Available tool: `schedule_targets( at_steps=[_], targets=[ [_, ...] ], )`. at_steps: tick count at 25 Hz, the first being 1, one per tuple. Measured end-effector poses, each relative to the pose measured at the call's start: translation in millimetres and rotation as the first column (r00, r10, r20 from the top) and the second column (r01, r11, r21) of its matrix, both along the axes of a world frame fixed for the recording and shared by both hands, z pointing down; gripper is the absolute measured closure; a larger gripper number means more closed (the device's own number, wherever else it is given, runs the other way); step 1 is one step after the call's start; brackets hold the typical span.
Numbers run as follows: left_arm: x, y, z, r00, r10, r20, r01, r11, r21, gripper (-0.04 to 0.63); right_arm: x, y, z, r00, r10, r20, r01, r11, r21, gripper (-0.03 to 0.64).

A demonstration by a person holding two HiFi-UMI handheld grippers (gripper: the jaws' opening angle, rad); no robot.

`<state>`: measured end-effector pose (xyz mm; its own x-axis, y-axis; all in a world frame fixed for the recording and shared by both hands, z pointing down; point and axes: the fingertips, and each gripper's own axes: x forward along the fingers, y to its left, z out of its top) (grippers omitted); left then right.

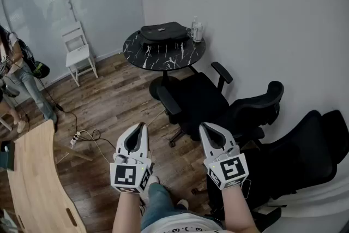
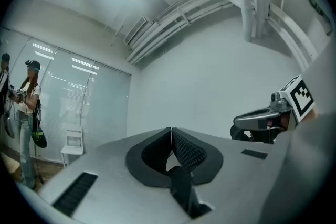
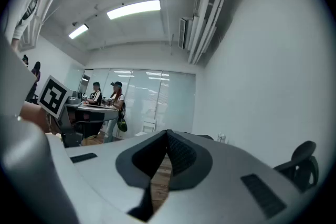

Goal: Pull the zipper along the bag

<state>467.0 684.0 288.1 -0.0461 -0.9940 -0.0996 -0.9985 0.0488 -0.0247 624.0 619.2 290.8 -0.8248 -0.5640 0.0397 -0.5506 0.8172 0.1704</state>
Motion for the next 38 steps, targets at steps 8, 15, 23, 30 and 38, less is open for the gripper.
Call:
schedule_targets(
  at_steps=[8, 15, 23, 30, 38],
  targets=[
    [-27, -30, 1, 1.0, 0.005, -0.003, -0.005, 1.0, 0.024, 0.578, -24, -32, 3, 1.0, 0.022, -0.008, -0.022, 1.0, 0.005, 0.565],
    [-92, -96, 7, 0.999, 0.038, -0.01, -0.038, 0.999, 0.032, 0.578, -88, -92, 6, 0.999, 0.04, 0.025, -0.04, 0.999, -0.017, 0.565],
    [-198, -194, 3, 0.997, 0.08, -0.014, -0.079, 0.996, 0.029, 0.578, -199, -182, 6, 0.998, 0.051, 0.037, -0.05, 0.998, -0.03, 0.565],
    [-259, -262, 4, 0.989, 0.147, 0.001, -0.147, 0.989, 0.02, 0.579, -270, -242, 5, 0.995, 0.09, 0.04, -0.089, 0.996, -0.029, 0.565],
    [-308, -317, 22, 0.987, 0.153, -0.05, -0.153, 0.988, 0.008, 0.578, -301, -305, 19, 0.989, 0.147, 0.002, -0.146, 0.987, -0.062, 0.565]
  ],
)
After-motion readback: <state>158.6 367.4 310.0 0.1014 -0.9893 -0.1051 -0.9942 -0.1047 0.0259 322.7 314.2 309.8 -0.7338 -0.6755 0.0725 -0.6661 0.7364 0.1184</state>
